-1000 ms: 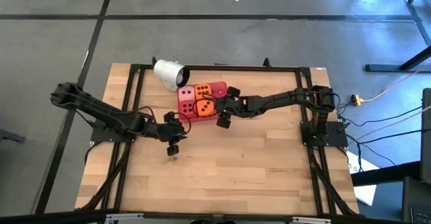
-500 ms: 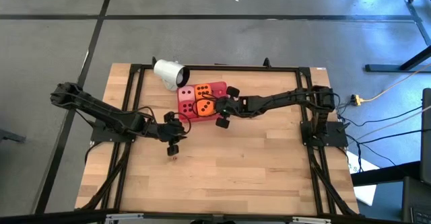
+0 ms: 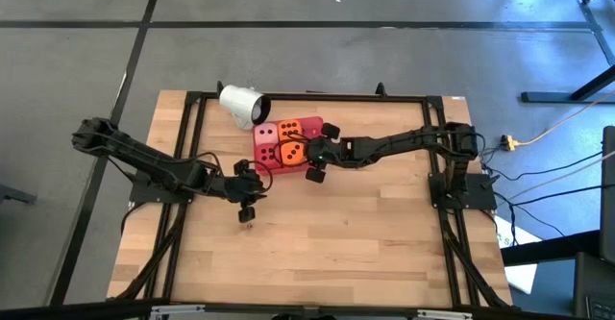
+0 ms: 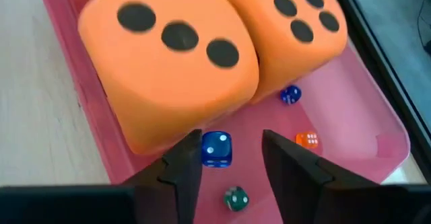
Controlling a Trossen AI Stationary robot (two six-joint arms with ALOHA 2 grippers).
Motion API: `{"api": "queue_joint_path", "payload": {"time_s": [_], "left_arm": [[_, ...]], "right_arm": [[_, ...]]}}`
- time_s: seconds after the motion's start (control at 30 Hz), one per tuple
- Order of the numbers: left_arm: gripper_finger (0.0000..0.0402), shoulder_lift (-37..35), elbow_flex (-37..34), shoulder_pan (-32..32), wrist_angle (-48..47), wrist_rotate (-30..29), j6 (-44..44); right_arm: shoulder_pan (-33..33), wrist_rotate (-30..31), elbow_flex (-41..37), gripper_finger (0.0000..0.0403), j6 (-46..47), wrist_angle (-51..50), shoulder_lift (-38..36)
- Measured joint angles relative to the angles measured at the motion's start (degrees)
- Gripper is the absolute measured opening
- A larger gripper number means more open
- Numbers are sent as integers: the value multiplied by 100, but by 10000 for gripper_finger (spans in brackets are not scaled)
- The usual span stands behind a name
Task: Pick & Place Dice
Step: Put the small the blue dice into the red bin
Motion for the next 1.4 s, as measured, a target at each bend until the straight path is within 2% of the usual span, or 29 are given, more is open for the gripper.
{"api": "queue_joint_path", "payload": {"time_s": [0.13,0.33,0.6,0.7,0.9,1.03,1.4], "left_arm": [[86,0,0,-1,0,0,0],[86,0,0,2,0,0,0],[86,0,0,2,0,0,0],[86,0,-1,1,1,0,0],[86,0,-2,2,2,-7,0],[86,0,-1,2,2,-9,0],[86,0,-2,0,4,-13,0]], "right_arm": [[39,-97,2,167,-74,224,-2],[134,-446,4,171,-679,446,-2],[145,-101,4,171,-1576,429,-2],[153,-151,4,171,-2179,425,0],[152,-1043,4,171,-4310,378,-2],[149,-1224,7,171,-5314,344,-4],[67,-1053,4,172,-5576,672,-2]]}}
